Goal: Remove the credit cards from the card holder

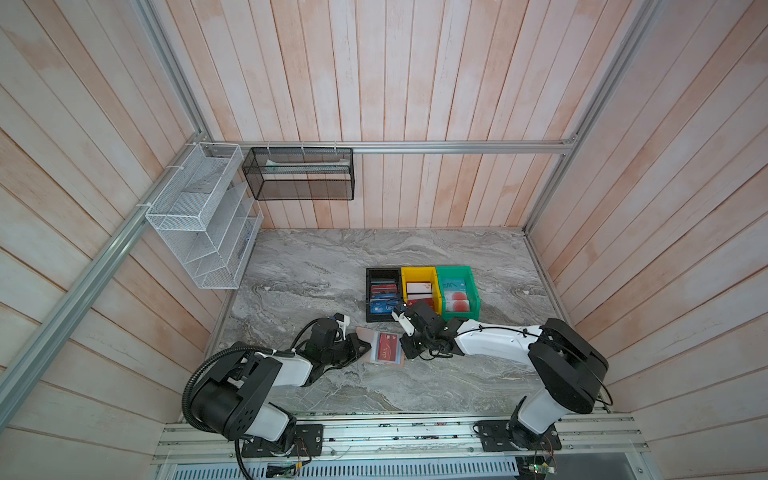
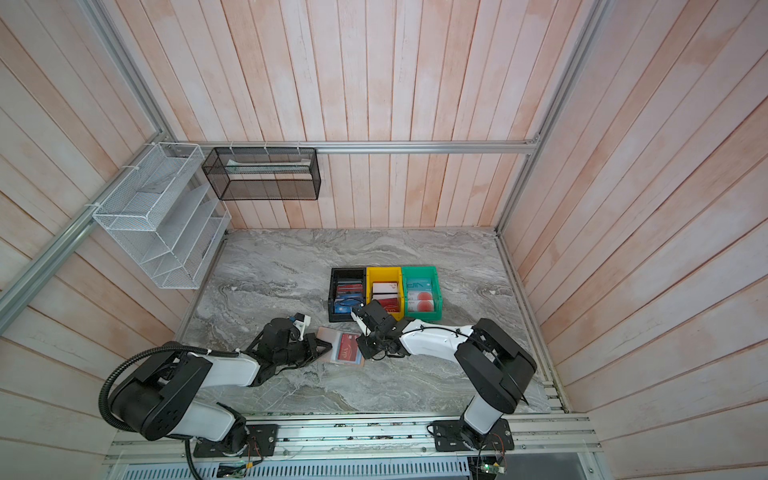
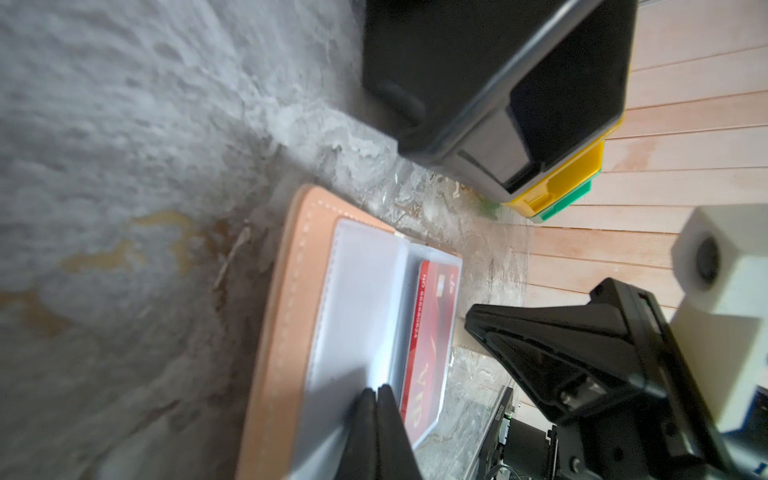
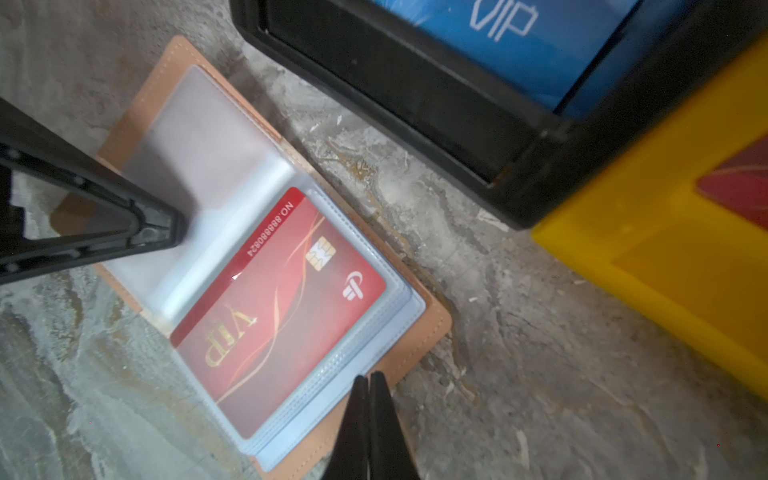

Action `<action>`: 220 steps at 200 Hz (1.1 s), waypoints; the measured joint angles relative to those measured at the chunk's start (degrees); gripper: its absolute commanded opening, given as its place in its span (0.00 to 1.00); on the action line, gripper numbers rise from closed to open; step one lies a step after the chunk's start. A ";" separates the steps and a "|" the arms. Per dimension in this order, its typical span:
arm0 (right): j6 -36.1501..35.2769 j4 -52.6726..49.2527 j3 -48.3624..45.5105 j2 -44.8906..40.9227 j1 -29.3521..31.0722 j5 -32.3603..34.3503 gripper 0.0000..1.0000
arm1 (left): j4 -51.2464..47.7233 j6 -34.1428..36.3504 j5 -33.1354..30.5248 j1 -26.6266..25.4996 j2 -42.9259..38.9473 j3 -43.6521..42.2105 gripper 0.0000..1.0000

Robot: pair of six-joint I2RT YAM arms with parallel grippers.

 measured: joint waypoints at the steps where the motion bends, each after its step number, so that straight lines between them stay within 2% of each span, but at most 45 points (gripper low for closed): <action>1: 0.00 0.00 0.00 0.04 0.02 0.00 0.05 | 0.00 -0.02 0.02 0.00 0.00 0.00 0.06; 132: -0.07 -0.22 1.92 0.98 1.27 -0.04 0.05 | 0.07 0.00 0.04 0.00 0.07 0.22 0.07; 220: -0.07 1.84 3.85 4.79 1.36 -0.96 0.05 | 0.11 0.00 0.24 -0.07 1.01 0.59 0.09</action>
